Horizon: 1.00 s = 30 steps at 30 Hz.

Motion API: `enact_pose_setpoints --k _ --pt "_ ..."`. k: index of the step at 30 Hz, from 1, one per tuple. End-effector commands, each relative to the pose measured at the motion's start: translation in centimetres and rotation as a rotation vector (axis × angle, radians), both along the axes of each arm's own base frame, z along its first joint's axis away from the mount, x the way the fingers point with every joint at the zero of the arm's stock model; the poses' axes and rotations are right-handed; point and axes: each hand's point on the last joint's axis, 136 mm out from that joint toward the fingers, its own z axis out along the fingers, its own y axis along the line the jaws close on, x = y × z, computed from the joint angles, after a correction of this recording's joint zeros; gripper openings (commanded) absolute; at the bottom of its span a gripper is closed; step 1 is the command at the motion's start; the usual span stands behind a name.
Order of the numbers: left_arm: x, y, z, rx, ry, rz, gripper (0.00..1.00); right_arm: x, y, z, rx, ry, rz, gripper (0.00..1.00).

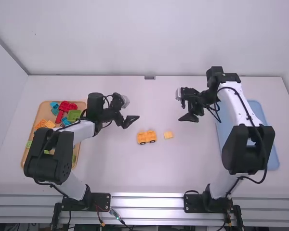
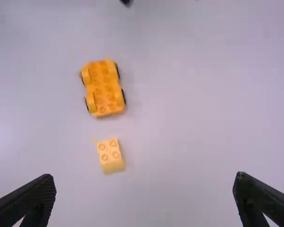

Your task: Assemble lego blocks to make yellow taxi

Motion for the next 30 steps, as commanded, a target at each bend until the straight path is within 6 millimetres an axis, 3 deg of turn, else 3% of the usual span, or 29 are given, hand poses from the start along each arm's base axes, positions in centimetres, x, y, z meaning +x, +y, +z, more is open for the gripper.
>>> enact_pose_setpoints --k 1,4,9,17,22,30 --pt "-2.6 -1.8 1.8 -0.022 -0.170 -0.250 0.99 -1.0 1.2 1.2 0.196 -0.188 0.184 0.99" --pt "-4.1 -2.2 1.6 -0.046 -0.167 -0.326 0.99 -2.3 1.2 -0.9 0.215 -0.086 0.138 0.99" --pt "-4.6 -2.2 0.9 -0.044 -0.120 -0.326 0.99 -2.7 1.8 -3.3 0.213 -0.109 0.161 0.99" --pt "-7.2 -2.8 -1.7 0.026 -0.211 -0.422 0.99 -1.1 3.6 -8.6 0.140 -0.091 0.048 0.99" --pt "-7.6 -2.8 -2.7 0.010 -0.187 -0.398 0.99 -1.8 4.5 -11.6 0.135 -0.049 0.057 0.99" --pt "-8.1 -3.1 -5.0 0.082 -0.179 -0.335 0.99 -2.7 3.7 -15.4 0.218 0.088 0.061 0.99"
